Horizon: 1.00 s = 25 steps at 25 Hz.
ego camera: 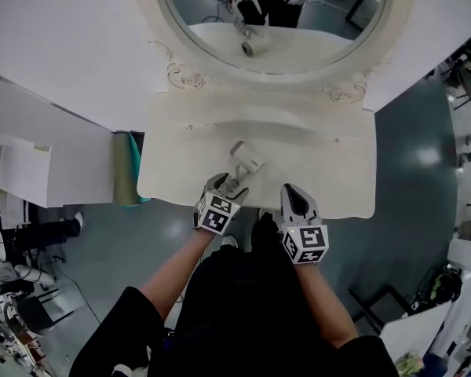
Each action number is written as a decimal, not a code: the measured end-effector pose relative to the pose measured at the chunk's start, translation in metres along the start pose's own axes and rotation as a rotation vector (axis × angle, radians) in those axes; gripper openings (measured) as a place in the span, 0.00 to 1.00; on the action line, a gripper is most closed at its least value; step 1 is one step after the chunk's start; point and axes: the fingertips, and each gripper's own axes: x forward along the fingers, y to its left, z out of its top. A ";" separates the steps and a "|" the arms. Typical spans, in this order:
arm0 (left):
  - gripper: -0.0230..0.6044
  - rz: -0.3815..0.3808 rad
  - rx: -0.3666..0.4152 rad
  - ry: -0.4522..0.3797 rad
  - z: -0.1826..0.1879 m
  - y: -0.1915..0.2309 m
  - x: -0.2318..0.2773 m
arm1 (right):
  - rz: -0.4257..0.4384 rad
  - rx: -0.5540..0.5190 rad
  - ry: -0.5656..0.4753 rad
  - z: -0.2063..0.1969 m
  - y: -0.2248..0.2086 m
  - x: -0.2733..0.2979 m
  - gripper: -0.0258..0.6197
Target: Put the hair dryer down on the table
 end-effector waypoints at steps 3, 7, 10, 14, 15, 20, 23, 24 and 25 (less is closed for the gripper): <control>0.53 0.005 -0.041 -0.091 0.015 -0.007 -0.032 | 0.019 -0.005 -0.004 0.001 0.022 -0.009 0.07; 0.53 0.012 -0.017 -0.182 0.031 -0.019 -0.071 | 0.035 -0.014 -0.037 0.015 0.046 -0.021 0.07; 0.50 0.021 -0.012 -0.282 0.049 -0.025 -0.108 | 0.010 -0.061 -0.076 0.030 0.063 -0.033 0.07; 0.41 0.022 -0.048 -0.412 0.075 -0.031 -0.156 | 0.016 -0.119 -0.117 0.050 0.092 -0.046 0.07; 0.36 0.018 -0.060 -0.436 0.078 -0.034 -0.166 | 0.019 -0.137 -0.128 0.054 0.101 -0.049 0.07; 0.14 0.015 -0.092 -0.531 0.080 -0.046 -0.206 | 0.017 -0.144 -0.165 0.067 0.137 -0.063 0.07; 0.06 0.018 -0.126 -0.575 0.074 -0.046 -0.224 | 0.021 -0.123 -0.178 0.070 0.155 -0.070 0.07; 0.06 0.018 -0.135 -0.584 0.072 -0.046 -0.229 | 0.020 -0.124 -0.183 0.071 0.160 -0.072 0.07; 0.06 0.019 -0.137 -0.593 0.072 -0.045 -0.234 | 0.017 -0.127 -0.188 0.073 0.164 -0.073 0.07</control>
